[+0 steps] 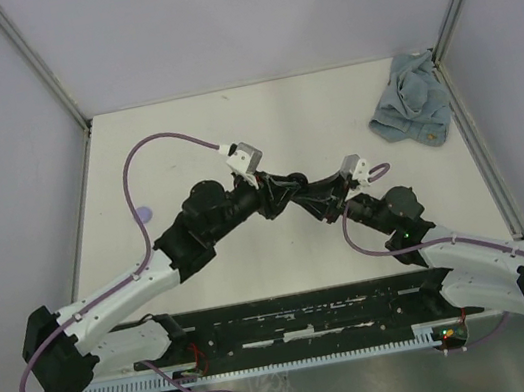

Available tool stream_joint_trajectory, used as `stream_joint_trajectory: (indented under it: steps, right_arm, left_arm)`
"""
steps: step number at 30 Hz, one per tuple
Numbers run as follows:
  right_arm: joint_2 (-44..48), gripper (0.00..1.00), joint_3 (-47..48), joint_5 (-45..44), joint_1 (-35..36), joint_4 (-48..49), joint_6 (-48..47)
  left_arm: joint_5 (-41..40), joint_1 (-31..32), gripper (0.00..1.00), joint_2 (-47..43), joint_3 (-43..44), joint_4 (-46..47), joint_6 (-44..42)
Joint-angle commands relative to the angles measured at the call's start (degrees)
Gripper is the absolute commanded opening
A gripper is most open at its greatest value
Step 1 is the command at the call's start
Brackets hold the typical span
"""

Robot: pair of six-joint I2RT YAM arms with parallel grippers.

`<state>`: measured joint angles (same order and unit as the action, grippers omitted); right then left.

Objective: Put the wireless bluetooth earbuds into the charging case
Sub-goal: Place the earbud in the charging case, then adjust the earbud with the charging case.

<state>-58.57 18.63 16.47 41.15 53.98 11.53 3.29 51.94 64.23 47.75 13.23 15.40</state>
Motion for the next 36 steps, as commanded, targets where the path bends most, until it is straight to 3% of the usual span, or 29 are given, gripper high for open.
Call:
stream_joint_trajectory:
  steps: [1,18,36]
  right_arm:
    - [1.17,0.02,0.64,-0.38,0.08,4.98,-0.90]
    - [0.51,0.02,1.20,-0.38,0.10,3.48,-1.99]
    - [0.23,0.02,2.39,0.73,0.10,2.05,-2.40]
  left_arm:
    - [-3.29,0.08,0.43,-1.30,2.25,-4.32,-0.92]
    - [0.99,0.05,0.55,0.06,9.95,-12.78,-0.06]
    - [7.92,0.07,0.49,4.97,14.54,-15.35,0.22]
